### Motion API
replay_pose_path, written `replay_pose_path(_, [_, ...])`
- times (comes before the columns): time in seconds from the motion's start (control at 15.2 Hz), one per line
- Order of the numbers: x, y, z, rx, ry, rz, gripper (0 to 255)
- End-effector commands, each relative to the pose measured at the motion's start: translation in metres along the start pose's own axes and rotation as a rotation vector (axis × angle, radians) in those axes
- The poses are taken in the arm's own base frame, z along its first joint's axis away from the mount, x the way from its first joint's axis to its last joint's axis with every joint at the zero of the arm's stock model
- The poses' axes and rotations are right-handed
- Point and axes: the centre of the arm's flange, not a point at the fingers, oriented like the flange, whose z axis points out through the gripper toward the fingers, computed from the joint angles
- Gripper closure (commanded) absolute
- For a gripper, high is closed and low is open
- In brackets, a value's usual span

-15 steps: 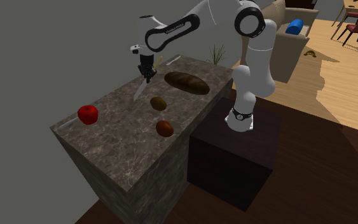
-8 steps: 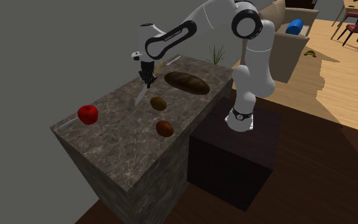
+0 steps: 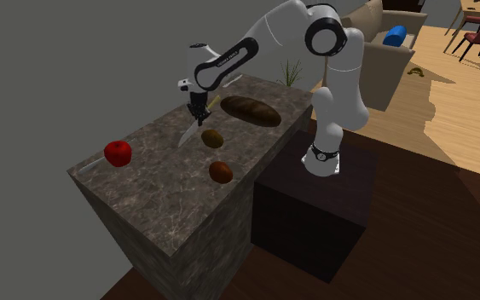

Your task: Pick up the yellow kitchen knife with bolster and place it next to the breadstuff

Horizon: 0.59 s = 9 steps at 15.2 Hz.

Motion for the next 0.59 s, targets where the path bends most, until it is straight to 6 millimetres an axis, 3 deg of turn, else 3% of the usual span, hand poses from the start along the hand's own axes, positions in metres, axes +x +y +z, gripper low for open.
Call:
replay_pose_path(0.0, [-0.002,0.0,0.01,0.0,0.0,0.0,255])
replay_pose_path(0.13, [-0.003,-0.001,0.021,0.0,0.0,0.0,255])
replay_pose_path(0.53, [-0.003,-0.001,0.021,0.0,0.0,0.0,255])
